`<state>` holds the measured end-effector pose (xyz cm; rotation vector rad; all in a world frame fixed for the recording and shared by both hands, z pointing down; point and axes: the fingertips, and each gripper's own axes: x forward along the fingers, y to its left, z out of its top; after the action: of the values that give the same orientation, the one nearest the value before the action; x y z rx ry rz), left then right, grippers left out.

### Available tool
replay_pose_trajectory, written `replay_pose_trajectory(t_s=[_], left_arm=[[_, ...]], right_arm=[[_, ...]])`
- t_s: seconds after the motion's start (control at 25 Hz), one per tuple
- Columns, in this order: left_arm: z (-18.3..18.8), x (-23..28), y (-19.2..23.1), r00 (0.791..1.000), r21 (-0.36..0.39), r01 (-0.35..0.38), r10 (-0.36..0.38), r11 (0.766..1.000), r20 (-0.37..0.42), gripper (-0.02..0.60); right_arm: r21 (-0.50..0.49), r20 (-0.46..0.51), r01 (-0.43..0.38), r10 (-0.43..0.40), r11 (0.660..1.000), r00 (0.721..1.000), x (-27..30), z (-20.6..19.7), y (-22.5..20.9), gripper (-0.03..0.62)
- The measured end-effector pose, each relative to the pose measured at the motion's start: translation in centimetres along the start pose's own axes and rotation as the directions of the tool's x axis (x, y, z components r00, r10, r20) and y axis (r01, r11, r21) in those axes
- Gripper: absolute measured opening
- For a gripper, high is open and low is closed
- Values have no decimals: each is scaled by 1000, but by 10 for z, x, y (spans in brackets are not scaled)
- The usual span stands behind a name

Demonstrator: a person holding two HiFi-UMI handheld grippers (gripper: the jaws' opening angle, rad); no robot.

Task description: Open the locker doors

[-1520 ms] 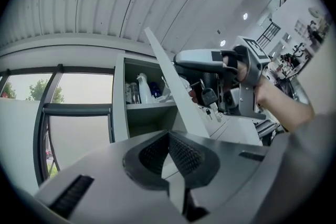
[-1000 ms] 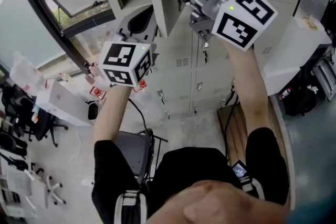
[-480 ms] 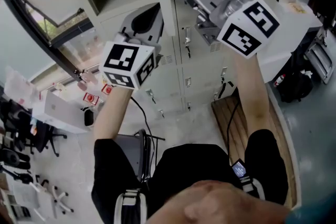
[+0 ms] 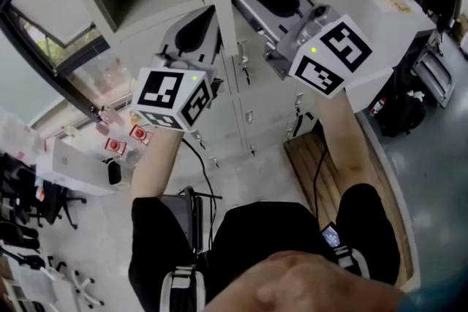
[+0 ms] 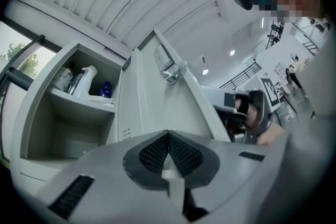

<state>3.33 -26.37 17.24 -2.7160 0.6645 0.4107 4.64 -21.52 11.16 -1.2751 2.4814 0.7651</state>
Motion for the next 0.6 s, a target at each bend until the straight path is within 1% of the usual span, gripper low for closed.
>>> replay_pose_trajectory(t_s=[0.16, 0.32, 0.48, 0.6], left_arm=[[-3, -4, 6, 1000, -10, -16, 16, 1000, 9, 11], [-9, -12, 13, 999, -15, -47, 47, 999, 5, 11], [-17, -18, 26, 997, -14, -77, 77, 997, -12, 11], [-26, -25, 31, 994, -8, -98, 97, 995, -42, 11]], right_arm=[[79, -14, -11, 12, 997, 1000, -6, -31, 7, 52], [171, -30, -9, 14, 985, 999, -10, -66, 11, 46], [236, -38, -19, 28, 972, 999, -5, -91, 15, 44], [272, -40, -34, 47, 962, 998, -7, -103, 19, 44]])
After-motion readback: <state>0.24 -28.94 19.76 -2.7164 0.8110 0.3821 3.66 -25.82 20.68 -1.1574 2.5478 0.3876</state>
